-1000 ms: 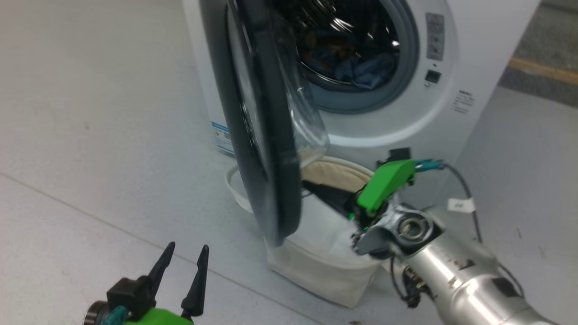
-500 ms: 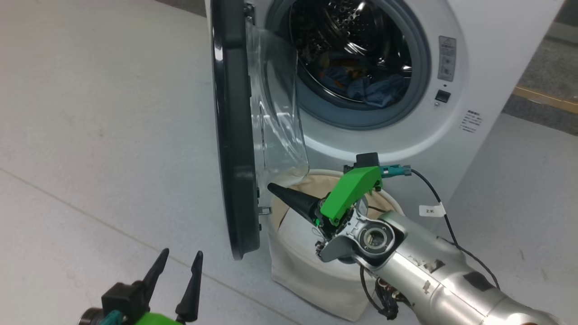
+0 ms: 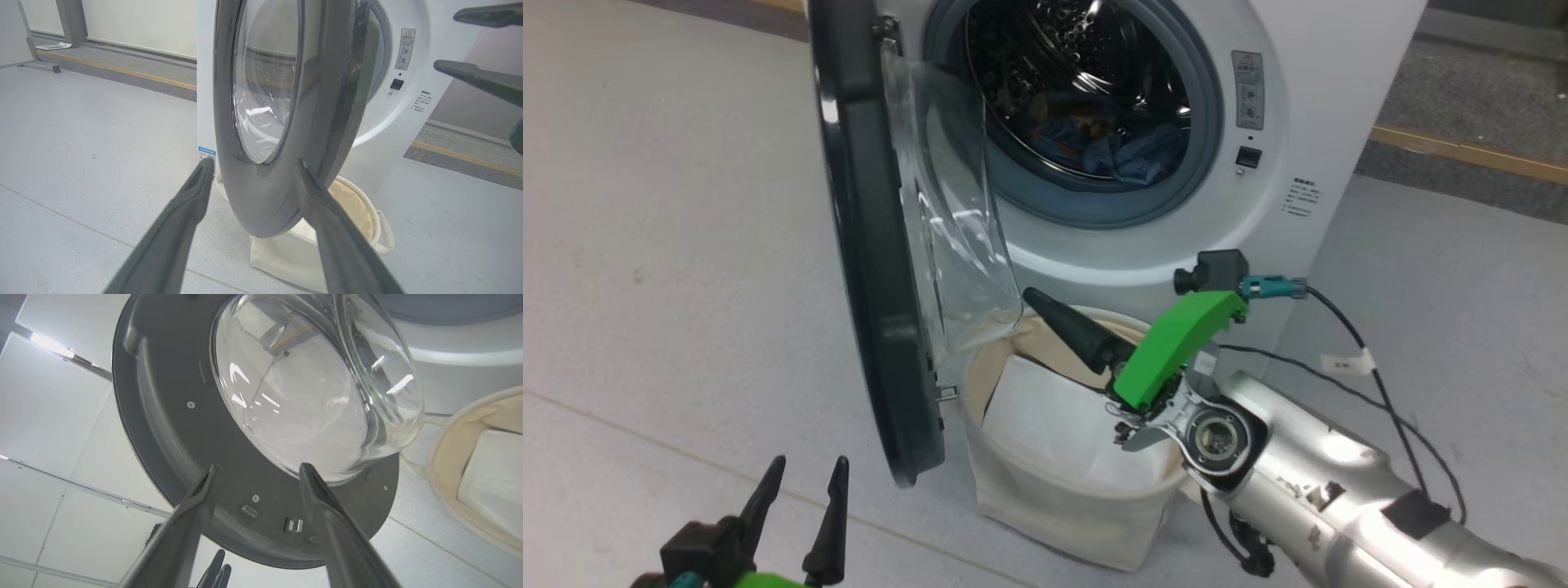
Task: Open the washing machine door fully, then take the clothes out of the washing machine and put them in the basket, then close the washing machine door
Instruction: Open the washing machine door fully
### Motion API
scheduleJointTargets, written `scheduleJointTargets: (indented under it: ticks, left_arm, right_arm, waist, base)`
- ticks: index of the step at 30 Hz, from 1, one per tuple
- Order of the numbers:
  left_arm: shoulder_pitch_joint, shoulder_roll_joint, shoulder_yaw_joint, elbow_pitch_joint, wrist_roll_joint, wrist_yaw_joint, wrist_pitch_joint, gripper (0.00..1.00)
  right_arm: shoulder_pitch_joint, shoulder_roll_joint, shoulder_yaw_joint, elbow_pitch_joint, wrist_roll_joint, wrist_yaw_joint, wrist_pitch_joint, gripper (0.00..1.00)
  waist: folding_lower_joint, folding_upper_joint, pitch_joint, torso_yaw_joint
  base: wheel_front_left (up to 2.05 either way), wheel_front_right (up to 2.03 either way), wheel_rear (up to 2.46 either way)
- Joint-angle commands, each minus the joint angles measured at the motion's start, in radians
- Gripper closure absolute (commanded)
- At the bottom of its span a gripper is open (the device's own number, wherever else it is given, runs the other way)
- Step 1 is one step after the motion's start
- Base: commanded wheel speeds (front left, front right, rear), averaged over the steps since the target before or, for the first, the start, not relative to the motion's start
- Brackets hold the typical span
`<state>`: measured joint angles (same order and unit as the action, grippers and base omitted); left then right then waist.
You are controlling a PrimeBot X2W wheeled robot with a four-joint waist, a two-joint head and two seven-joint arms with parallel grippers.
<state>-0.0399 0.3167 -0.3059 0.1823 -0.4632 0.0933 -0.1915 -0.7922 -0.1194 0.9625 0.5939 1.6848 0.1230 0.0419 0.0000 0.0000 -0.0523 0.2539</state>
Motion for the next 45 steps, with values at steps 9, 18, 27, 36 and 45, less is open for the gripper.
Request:
scheduleJointTargets:
  ticks: [9,18,27,36,45]
  left_arm:
    - [-0.011,0.049,0.075,-0.064,-0.021,0.026,-0.013,0.00]
    - [0.018,0.066,0.100,-0.091,-0.036,0.042,-0.016,0.00]
    - [0.040,0.072,0.123,-0.108,-0.052,0.054,-0.027,0.00]
    - [0.038,0.078,0.128,-0.111,-0.057,0.054,-0.034,0.00]
    - [0.030,0.078,0.124,-0.104,-0.059,0.053,-0.038,0.00]
  right_arm:
    - [0.047,-0.133,0.073,-0.088,-0.308,0.008,-0.254,0.00]
    - [0.144,-0.183,-0.004,-0.083,-0.539,0.008,-0.302,0.00]
    - [0.385,-0.147,-0.292,-0.242,-0.909,0.008,-0.303,0.00]
    - [0.561,-0.097,-0.474,-0.403,-1.169,0.008,-0.304,0.00]
    - [0.624,-0.065,-0.513,-0.457,-1.235,0.008,-0.304,0.00]
  waist:
    - [0.0000,0.0000,-0.004,-0.043]
    - [0.0000,0.0000,-0.002,-0.056]
    - [0.0000,0.0000,0.000,-0.077]
    - [0.0000,0.0000,0.010,-0.085]
    - [0.0000,0.0000,0.018,-0.084]
  base:
    - [0.00,0.00,0.00]
    - [0.00,0.00,0.00]
    - [0.00,0.00,0.00]
    - [0.00,0.00,0.00]
    - [0.00,0.00,0.00]
